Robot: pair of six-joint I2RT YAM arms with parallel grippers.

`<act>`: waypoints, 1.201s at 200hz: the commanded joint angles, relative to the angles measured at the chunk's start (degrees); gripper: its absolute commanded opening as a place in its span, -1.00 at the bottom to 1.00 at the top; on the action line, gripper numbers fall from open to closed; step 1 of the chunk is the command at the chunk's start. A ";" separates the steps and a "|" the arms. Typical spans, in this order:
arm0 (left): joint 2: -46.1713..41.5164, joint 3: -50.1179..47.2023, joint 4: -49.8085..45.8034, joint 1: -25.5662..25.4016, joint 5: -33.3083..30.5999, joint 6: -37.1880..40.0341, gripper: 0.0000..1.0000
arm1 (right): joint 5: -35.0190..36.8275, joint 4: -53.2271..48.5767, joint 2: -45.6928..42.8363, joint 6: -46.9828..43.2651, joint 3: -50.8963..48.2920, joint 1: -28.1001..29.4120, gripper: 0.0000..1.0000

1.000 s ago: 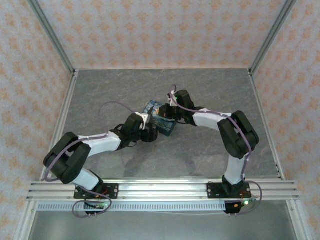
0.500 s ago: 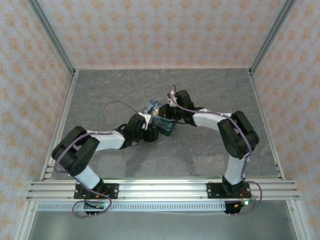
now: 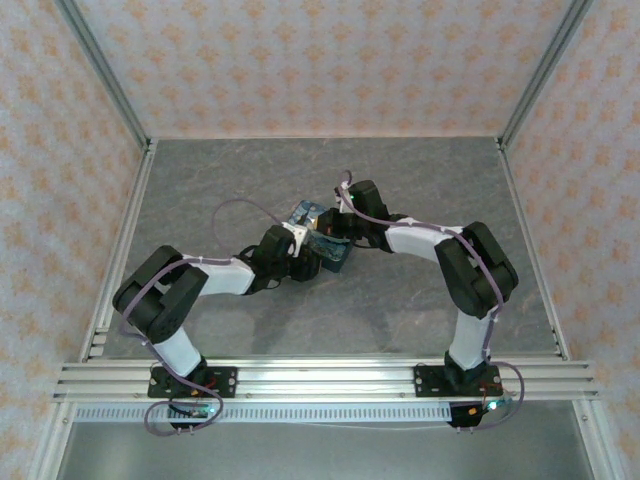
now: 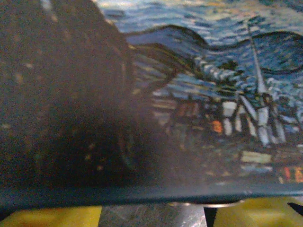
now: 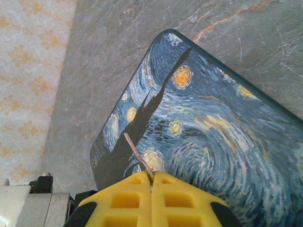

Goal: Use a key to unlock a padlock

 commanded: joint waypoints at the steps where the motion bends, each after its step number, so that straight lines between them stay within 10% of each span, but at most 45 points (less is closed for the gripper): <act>1: 1.13 1.28 2.54 0.65 0.06 0.65 0.10 | 1.72 -7.06 2.70 -0.78 -1.71 1.41 -1.00; 240: 2.66 2.02 5.72 -3.71 -5.65 -6.52 -0.25 | 1.39 -5.91 1.50 0.00 -2.62 1.61 -1.00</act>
